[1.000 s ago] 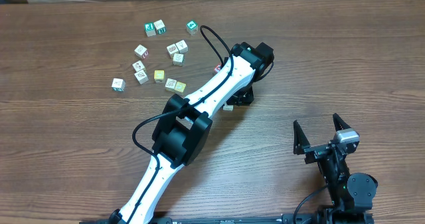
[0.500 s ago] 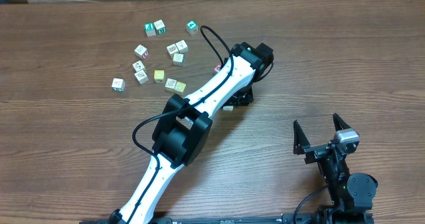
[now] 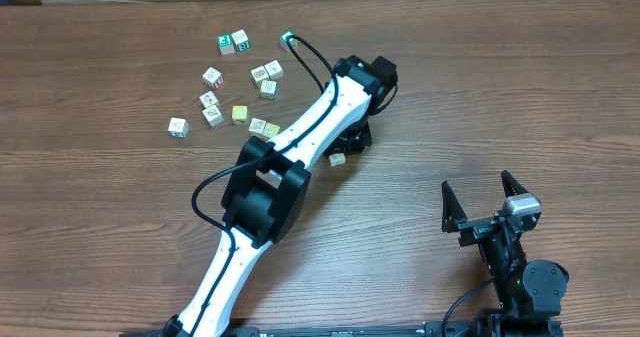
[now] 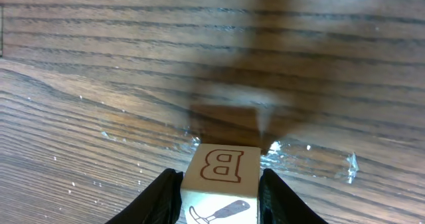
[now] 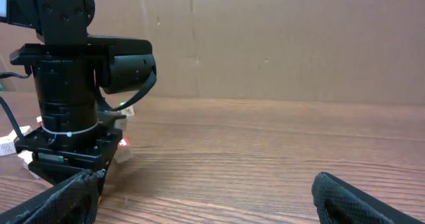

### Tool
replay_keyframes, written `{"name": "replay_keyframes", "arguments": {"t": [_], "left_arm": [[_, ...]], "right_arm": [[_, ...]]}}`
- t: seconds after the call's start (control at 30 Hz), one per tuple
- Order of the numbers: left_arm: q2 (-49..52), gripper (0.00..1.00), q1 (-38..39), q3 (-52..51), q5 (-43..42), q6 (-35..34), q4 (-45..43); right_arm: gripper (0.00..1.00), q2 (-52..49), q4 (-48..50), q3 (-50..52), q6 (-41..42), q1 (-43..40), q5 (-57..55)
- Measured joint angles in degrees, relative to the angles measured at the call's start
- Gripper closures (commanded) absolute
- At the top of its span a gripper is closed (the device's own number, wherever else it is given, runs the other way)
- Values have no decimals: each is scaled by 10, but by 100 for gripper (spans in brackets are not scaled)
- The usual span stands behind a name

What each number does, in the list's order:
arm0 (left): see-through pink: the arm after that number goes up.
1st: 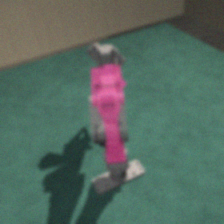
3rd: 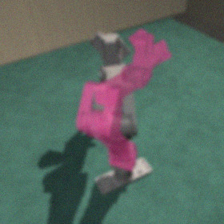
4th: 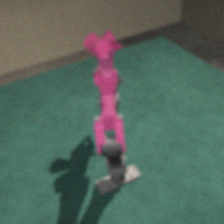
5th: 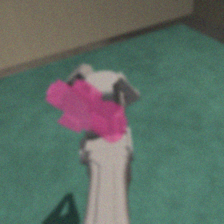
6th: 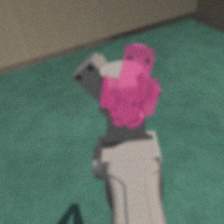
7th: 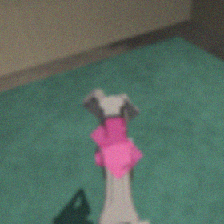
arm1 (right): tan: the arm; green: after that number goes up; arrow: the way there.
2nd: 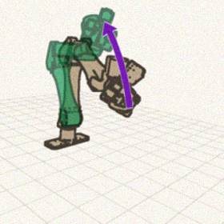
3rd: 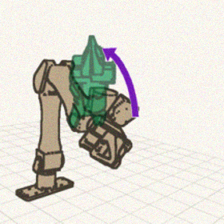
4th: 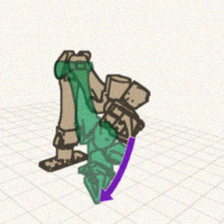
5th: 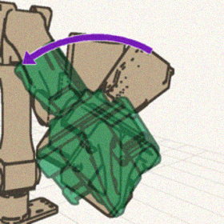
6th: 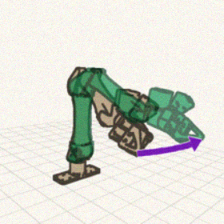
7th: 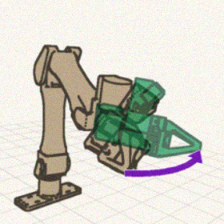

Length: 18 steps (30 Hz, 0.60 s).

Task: Form a tower
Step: 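Lower the B block onto the table and open the left gripper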

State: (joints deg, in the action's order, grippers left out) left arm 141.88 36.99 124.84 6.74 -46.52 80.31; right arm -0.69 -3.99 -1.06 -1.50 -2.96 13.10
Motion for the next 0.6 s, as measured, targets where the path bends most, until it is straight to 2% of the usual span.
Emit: {"name": "replay_keyframes", "arguments": {"t": [0.3, 0.6], "left_arm": [[0, 78, 1, 0, -2, 25, -3], [0, 76, 1, 0, -3, 37, -5]], "right_arm": [[0, 0, 0, 0, 0, 0, 0], [0, 0, 0, 0, 0, 0, 0]]}}
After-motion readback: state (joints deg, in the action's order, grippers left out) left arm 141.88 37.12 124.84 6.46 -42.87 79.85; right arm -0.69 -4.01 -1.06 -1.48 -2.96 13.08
